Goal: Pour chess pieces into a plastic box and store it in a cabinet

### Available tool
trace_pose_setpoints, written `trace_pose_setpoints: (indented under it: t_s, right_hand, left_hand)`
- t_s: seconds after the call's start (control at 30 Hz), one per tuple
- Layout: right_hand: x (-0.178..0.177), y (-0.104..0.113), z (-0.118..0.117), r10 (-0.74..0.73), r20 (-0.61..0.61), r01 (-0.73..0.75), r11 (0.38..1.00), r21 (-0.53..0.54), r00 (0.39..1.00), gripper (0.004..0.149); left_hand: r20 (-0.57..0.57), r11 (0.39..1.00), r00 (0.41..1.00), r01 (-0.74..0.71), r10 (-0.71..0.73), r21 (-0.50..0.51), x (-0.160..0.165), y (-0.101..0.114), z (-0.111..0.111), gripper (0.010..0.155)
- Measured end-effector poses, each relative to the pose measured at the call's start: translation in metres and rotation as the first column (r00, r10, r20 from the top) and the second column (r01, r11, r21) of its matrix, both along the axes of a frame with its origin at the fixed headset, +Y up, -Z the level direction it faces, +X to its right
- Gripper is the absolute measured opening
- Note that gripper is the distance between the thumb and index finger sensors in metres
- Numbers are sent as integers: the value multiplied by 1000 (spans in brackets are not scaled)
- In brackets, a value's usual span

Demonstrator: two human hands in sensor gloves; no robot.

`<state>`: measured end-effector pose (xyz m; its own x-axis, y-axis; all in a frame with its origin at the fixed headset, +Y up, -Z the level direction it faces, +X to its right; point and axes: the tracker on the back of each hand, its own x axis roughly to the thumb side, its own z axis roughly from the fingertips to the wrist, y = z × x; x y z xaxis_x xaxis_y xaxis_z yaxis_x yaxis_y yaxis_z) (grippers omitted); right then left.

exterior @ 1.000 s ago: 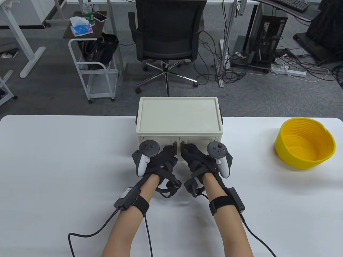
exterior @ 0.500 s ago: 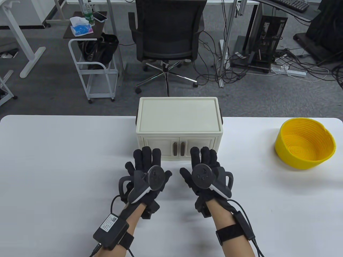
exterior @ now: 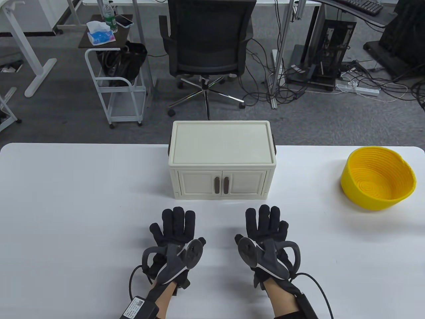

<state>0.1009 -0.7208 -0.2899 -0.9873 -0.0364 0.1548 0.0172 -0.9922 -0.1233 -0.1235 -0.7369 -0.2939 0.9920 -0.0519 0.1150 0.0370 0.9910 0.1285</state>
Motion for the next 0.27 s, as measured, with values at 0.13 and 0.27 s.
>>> trace_pose_setpoints:
  t_s: [0.13,0.27]
  right_hand:
    - [0,-4,-1,-8,-15,8,1000,-9,1000,83]
    - [2,-9,-2,-1,-11,0,999,-34,1000,83]
  left_hand:
    - [-15,1000,1000,-18,17,-23,-5,-6,-3,81]
    - [-32,999,999,0,-1,-44,-11,-12,-6,81]
